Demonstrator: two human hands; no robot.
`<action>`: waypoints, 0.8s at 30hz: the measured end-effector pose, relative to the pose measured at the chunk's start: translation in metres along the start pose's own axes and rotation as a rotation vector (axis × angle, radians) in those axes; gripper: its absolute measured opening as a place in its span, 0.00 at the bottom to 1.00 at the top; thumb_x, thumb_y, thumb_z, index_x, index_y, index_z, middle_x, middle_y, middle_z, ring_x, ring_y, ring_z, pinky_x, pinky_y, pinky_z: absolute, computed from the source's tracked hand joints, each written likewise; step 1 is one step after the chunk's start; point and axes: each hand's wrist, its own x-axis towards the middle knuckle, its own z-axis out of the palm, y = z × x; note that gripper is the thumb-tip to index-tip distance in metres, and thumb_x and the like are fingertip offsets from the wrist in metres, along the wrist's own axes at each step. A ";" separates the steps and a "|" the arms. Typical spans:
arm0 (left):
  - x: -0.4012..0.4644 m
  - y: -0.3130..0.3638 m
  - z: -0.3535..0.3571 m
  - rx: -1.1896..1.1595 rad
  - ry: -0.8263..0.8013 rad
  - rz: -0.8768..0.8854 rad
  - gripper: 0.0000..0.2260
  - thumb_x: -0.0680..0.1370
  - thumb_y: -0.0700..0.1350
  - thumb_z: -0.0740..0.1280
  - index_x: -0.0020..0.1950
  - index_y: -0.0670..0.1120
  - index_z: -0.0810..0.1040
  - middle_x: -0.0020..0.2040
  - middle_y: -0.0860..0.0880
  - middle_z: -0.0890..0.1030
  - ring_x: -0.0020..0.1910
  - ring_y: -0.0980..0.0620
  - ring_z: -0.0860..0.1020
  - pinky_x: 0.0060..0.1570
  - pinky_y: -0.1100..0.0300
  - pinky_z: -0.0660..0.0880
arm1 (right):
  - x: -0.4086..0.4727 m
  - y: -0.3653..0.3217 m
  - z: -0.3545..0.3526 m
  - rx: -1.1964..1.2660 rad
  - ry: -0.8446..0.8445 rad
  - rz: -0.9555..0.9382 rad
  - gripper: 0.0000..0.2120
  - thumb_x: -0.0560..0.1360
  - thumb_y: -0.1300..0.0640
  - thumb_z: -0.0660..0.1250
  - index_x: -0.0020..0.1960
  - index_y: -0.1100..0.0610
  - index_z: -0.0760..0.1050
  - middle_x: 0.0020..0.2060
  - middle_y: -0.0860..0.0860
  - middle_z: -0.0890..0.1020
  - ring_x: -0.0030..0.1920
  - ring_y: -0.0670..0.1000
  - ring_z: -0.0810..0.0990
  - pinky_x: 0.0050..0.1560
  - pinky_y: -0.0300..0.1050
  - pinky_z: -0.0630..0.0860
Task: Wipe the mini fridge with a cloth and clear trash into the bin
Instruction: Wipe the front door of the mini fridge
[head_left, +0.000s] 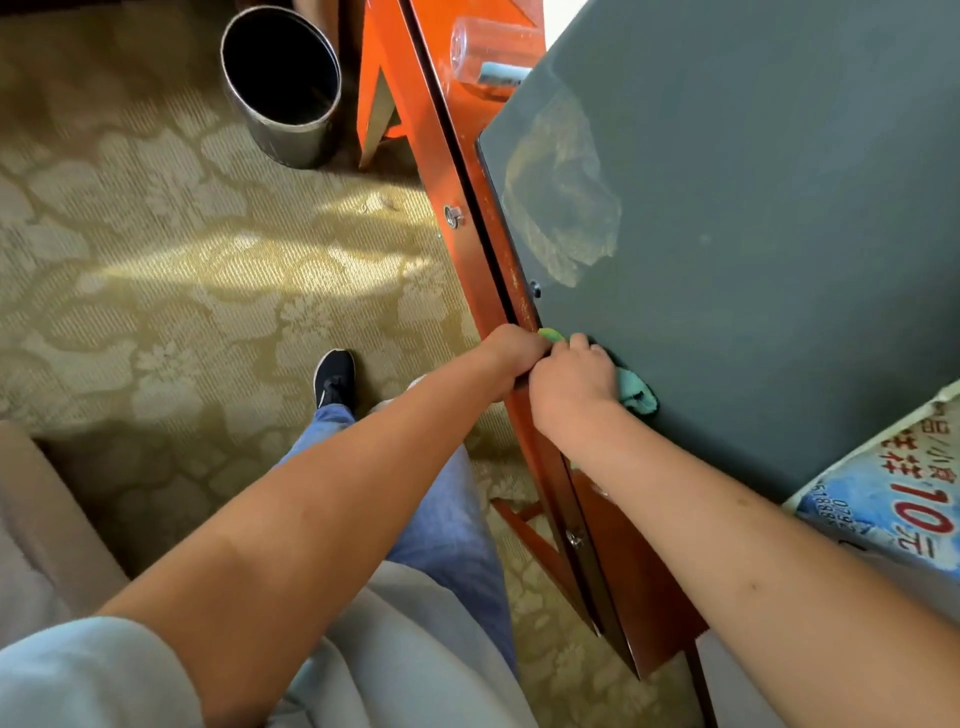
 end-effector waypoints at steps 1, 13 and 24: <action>0.000 0.005 -0.005 -0.005 0.018 0.019 0.06 0.81 0.41 0.66 0.50 0.38 0.80 0.41 0.43 0.80 0.34 0.48 0.77 0.33 0.58 0.74 | 0.000 0.002 -0.004 0.007 0.028 0.005 0.20 0.81 0.54 0.59 0.72 0.55 0.72 0.69 0.55 0.72 0.68 0.58 0.66 0.66 0.49 0.65; 0.037 -0.006 -0.011 0.035 0.050 0.040 0.09 0.82 0.39 0.61 0.55 0.36 0.79 0.46 0.40 0.80 0.45 0.44 0.77 0.42 0.52 0.73 | 0.031 -0.021 0.015 -0.086 0.116 -0.008 0.19 0.83 0.58 0.53 0.70 0.57 0.72 0.65 0.55 0.74 0.65 0.56 0.67 0.64 0.48 0.65; 0.015 0.000 -0.010 0.003 -0.059 -0.018 0.08 0.83 0.37 0.60 0.47 0.39 0.76 0.39 0.45 0.76 0.34 0.49 0.74 0.28 0.60 0.71 | 0.015 -0.016 0.010 -0.002 0.021 0.000 0.18 0.81 0.57 0.59 0.68 0.57 0.75 0.66 0.56 0.74 0.66 0.57 0.67 0.67 0.50 0.66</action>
